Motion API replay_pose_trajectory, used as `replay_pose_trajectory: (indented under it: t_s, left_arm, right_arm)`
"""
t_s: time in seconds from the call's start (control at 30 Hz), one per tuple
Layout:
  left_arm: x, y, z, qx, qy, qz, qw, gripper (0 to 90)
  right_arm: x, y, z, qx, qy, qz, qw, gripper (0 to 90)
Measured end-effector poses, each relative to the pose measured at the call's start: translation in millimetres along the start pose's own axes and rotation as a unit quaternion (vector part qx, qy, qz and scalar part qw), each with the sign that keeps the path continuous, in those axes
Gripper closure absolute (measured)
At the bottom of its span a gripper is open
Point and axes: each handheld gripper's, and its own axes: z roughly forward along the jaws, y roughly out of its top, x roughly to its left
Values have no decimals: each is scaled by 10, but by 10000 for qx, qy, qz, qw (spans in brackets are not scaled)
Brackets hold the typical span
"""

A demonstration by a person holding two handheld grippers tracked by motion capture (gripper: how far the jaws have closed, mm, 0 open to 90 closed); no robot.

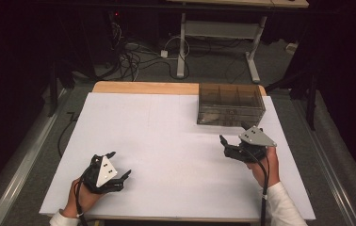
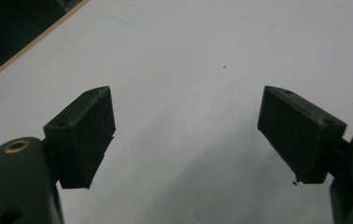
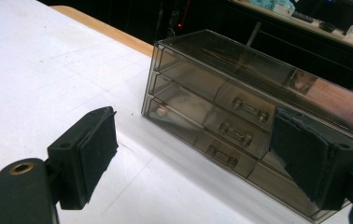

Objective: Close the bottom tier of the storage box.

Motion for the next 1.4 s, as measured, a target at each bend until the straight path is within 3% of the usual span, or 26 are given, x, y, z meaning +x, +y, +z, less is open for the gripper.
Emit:
replay_pose_trajectory:
  t_s: [0.9, 1.0, 1.4]
  left_arm:
    - [-1, -2, -1, 4, 2, 5, 10000, 182]
    - [-3, -1, 3, 16, -6, 18, 10000, 182]
    - [-2, 2, 5, 5, -7, 15, 10000, 182]
  right_arm:
    - [124, -90, -274, -106, 220, -281, 9993, 160]
    - [119, -110, -305, -115, 297, -216, 9993, 160]
    - [126, -218, -404, -109, 194, -352, 9991, 160]
